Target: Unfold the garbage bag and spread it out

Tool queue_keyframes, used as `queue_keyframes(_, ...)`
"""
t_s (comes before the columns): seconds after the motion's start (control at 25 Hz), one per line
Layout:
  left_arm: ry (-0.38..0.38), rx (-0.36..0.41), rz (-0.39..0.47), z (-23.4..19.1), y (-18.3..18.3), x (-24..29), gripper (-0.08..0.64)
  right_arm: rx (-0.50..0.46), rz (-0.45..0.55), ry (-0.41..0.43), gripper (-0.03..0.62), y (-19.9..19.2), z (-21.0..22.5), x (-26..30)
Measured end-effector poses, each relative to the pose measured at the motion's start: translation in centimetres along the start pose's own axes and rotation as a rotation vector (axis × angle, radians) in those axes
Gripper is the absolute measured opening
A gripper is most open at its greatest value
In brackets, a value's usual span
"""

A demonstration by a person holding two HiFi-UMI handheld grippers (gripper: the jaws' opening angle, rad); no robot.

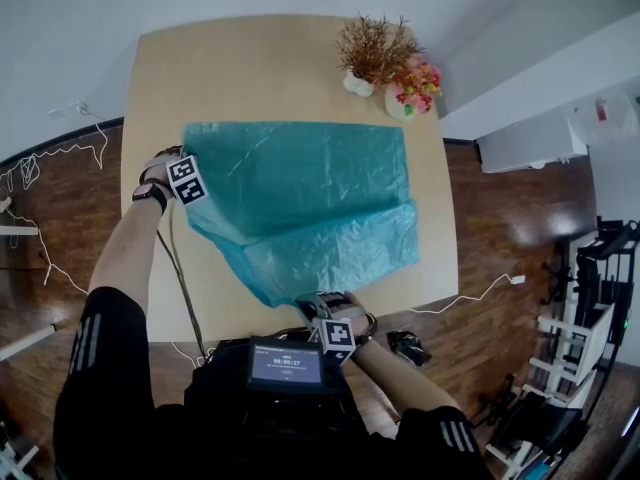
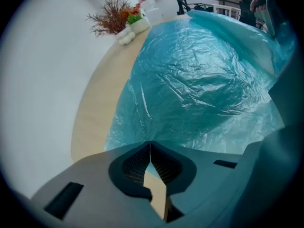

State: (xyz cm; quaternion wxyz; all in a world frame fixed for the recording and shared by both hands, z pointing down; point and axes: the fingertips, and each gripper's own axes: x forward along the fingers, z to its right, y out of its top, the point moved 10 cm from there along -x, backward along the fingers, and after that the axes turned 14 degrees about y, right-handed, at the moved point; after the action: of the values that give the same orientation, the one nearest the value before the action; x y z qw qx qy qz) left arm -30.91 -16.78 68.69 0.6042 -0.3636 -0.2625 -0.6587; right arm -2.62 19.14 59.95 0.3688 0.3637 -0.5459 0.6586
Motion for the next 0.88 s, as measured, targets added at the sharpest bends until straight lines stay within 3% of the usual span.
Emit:
queue_keyframes(0.36,0.052,0.09,-0.017,0.7,0.3,-0.3,0.002,0.006,-0.067,0.072,0.021,-2.6,-0.9,4.2)
queue_keyframes(0.64,0.029,0.085,0.058,-0.2,0.5,-3.0,0.026,0.041,-0.087,0.091,0.026,-3.3,-0.6,5.1)
queue_keyframes(0.72,0.058,0.02,0.11,-1.5,1.0,-5.5,0.026,0.05,-0.085,0.099,0.026,-3.3,-0.6,5.1)
queue_keyframes(0.8,0.068,-0.122,0.175,-2.6,1.9,-8.9,0.027,0.059,-0.082,0.105,0.026,-3.3,-0.5,5.0)
queue_keyframes(0.88,0.019,-0.259,0.244,-2.0,3.0,-12.2,0.05,0.062,-0.082,0.107,0.026,-3.4,-0.5,5.0)
